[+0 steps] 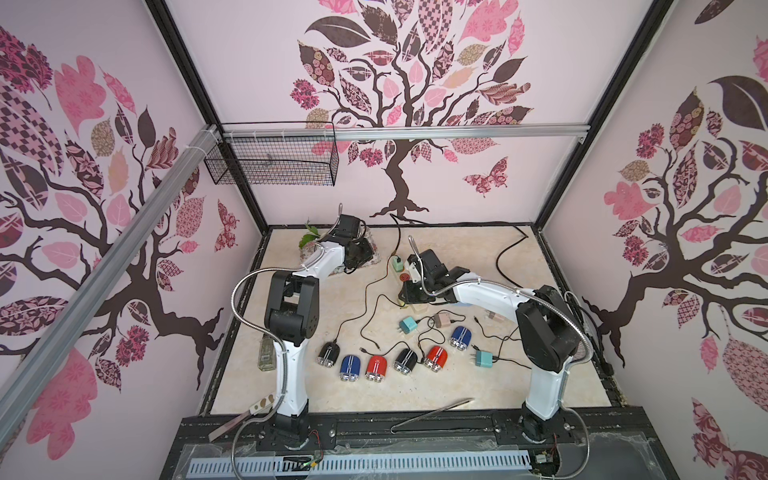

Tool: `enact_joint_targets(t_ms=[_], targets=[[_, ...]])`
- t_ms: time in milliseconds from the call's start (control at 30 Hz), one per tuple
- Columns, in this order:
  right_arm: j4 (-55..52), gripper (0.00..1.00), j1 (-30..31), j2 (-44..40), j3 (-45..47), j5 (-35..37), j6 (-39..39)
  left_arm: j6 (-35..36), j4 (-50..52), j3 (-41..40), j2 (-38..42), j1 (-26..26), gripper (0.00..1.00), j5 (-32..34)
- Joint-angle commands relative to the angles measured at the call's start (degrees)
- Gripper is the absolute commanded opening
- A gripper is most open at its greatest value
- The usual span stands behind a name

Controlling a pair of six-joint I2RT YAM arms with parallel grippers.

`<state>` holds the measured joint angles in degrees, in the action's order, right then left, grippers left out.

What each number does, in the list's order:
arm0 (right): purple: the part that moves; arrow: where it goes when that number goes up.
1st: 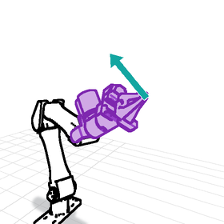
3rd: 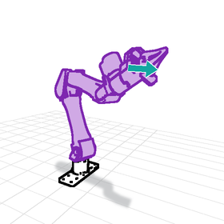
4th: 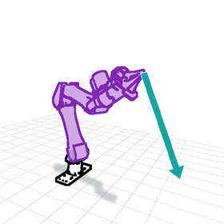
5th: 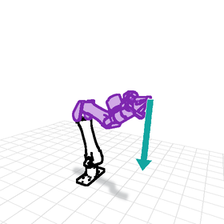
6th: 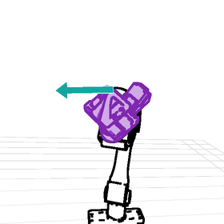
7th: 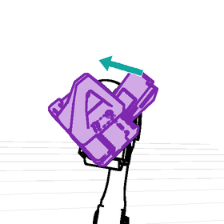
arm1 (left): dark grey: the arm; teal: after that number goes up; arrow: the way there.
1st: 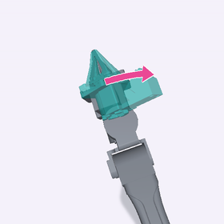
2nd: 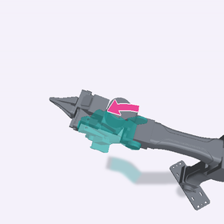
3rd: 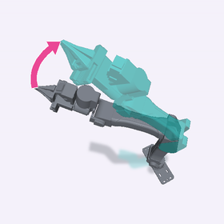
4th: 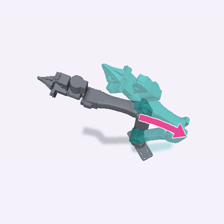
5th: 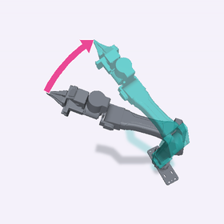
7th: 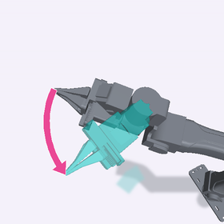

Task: Unplug the electric shaver
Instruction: Remove the plug from the socket, then place the plug at the center of the board.

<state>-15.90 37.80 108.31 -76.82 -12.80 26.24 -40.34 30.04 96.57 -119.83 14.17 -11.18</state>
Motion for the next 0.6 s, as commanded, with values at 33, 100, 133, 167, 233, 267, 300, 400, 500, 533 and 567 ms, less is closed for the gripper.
enact_joint_targets(t_ms=[33,100,133,167,233,267,300,400,500,533,567], targets=[[3.1,0.24,1.8,0.9,-1.6,-3.2,1.3,2.1,-1.6,-6.4,5.5,0.6,0.26,1.2],[3.8,0.24,2.0,1.9,-1.5,-4.2,1.7,2.7,-1.7,-8.8,7.8,0.6,0.27,1.5],[4.0,0.24,2.1,2.4,-1.5,-4.8,1.9,3.0,-1.6,-9.7,8.7,0.7,0.26,1.7],[4.4,0.24,2.1,2.8,-1.5,-5.3,2.1,3.2,-1.6,-10.8,9.8,0.6,0.27,1.9],[5.2,0.24,2.1,3.6,-1.5,-6.6,2.6,3.9,-1.7,-13.0,12.0,0.7,0.27,2.4],[5.7,0.24,2.1,4.1,-1.5,-7.3,3.0,4.2,-1.7,-14.2,13.1,0.7,0.27,2.7],[6.1,0.24,2.0,4.5,-1.5,-7.9,3.2,4.5,-1.7,-15.2,14.1,0.6,0.27,2.8],[7.3,0.24,2.0,6.0,-1.8,-9.5,4.2,5.1,-2.1,-18.6,16.8,0.6,0.27,3.6],[8.1,0.24,2.1,7.7,-2.5,-10.6,4.9,5.3,-2.1,-21.3,19.1,0.7,0.27,3.7],[8.2,0.24,2.1,8.1,-2.9,-11.1,5.1,5.3,-2.3,-22.4,19.8,0.7,0.27,3.8],[8.2,0.24,2.1,8.5,-3.1,-11.6,5.3,5.5,-2.4,-23.3,20.6,0.7,0.27,3.8]])
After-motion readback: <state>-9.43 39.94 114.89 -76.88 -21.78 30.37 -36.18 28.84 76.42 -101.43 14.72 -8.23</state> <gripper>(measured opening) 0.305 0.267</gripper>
